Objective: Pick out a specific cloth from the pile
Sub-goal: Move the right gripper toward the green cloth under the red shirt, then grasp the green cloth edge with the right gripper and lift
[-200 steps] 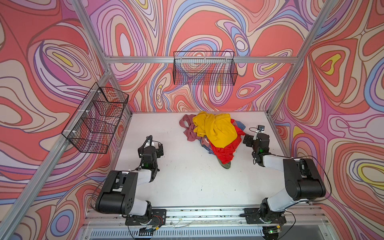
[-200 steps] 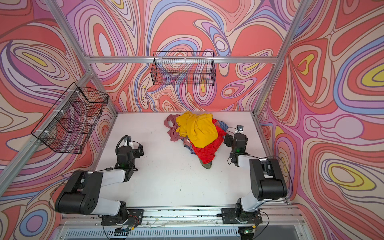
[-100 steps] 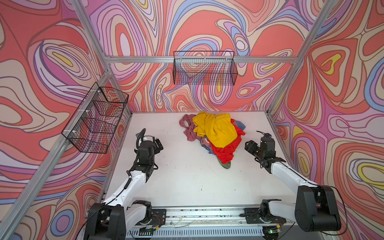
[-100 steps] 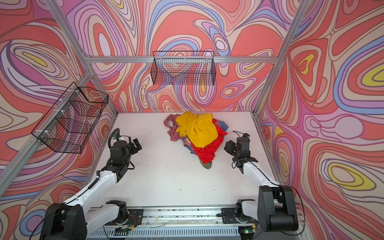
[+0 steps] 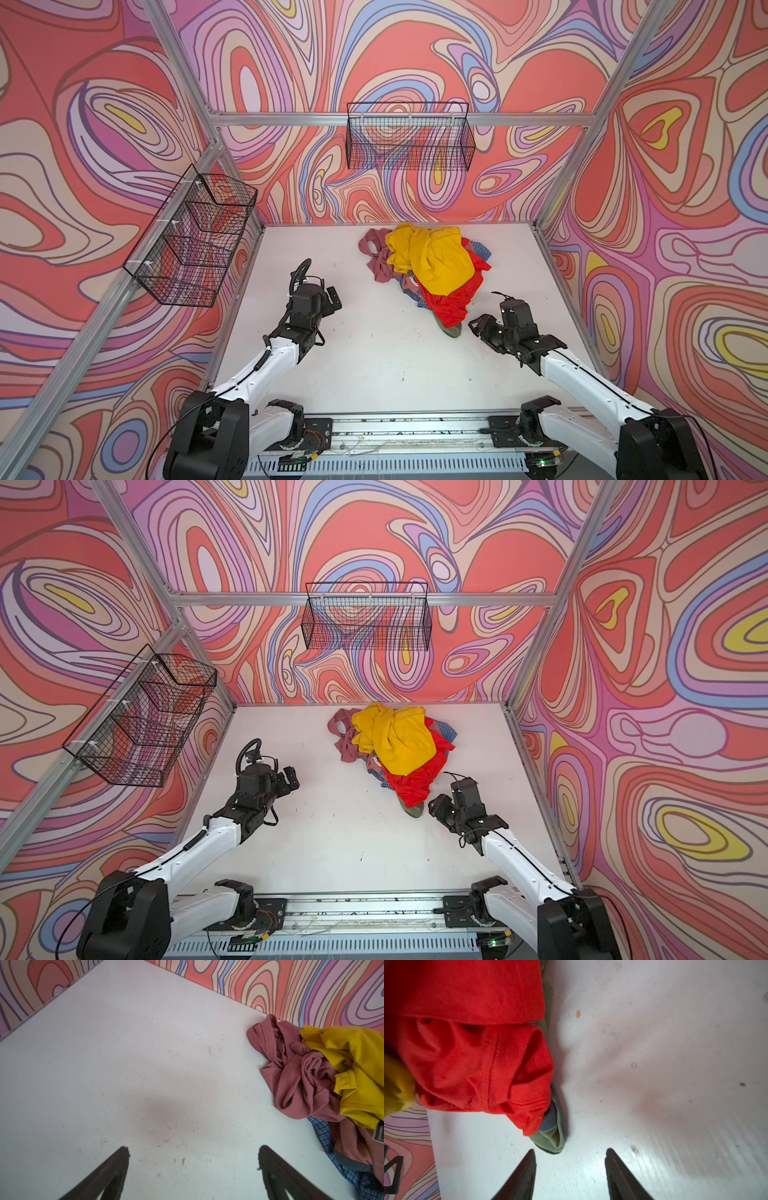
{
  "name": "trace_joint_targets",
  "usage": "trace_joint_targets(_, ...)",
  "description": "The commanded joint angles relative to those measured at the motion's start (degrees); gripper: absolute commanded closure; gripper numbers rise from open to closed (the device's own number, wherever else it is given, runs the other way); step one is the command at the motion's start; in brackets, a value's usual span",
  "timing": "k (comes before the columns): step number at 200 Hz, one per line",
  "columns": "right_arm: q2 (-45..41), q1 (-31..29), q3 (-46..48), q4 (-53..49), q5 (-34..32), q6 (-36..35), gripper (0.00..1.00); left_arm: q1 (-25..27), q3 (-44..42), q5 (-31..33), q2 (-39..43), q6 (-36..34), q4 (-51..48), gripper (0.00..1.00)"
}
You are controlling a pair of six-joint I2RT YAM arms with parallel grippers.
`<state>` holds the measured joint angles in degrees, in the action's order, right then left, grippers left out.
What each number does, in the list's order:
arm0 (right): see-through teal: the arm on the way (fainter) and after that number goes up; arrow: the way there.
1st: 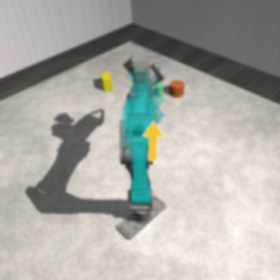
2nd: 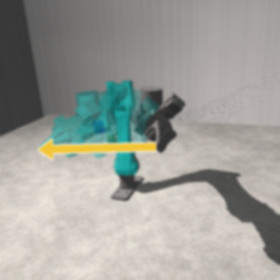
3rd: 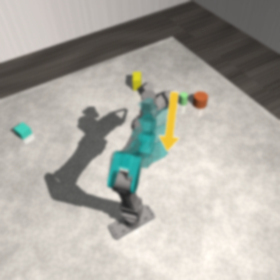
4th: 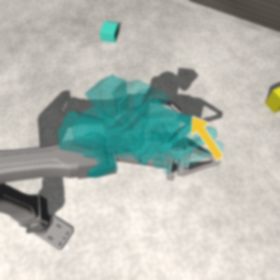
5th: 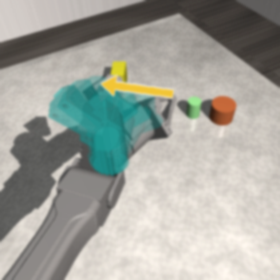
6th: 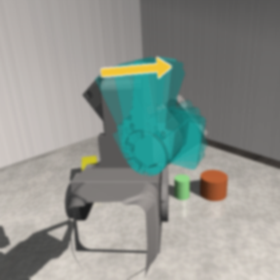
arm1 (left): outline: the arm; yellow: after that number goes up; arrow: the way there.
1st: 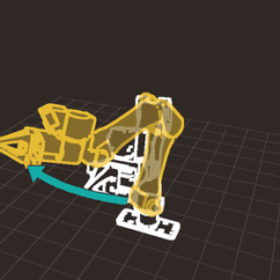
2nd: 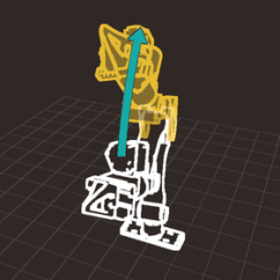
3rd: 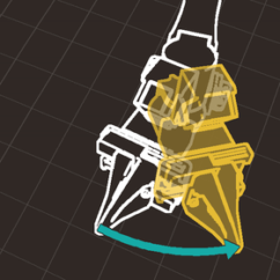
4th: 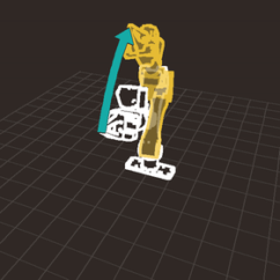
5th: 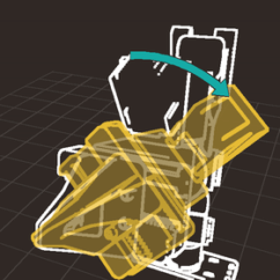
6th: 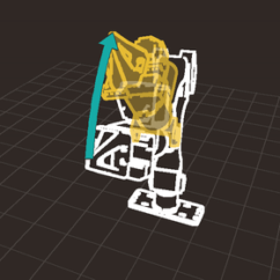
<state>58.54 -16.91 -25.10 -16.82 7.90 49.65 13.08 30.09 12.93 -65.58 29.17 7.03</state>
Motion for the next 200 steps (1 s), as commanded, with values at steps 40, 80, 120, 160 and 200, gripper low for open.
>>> trace_joint_targets(40,4.9,-11.5,-0.8,-3.2,-8.6,4.2,0.47,0.1,-2.3,1.5,3.2,1.6,-1.5,0.00)
trace_joint_targets(80,11.2,-12.0,-4.4,-1.7,-12.0,2.0,0.47,0.2,-2.7,1.9,5.3,1.4,-3.0,0.00)
trace_joint_targets(120,16.8,-12.0,-6.2,3.8,-11.6,-0.6,0.46,0.2,-3.0,1.9,5.9,1.7,-4.1,0.00)
trace_joint_targets(160,20.1,-12.0,-6.8,6.0,-11.9,-2.6,0.46,0.1,-3.0,2.4,6.4,1.8,-5.4,0.00)
trace_joint_targets(200,22.1,-12.0,-7.8,5.6,-12.8,-3.9,0.59,0.2,-2.3,2.6,6.1,2.2,-6.1,0.00)
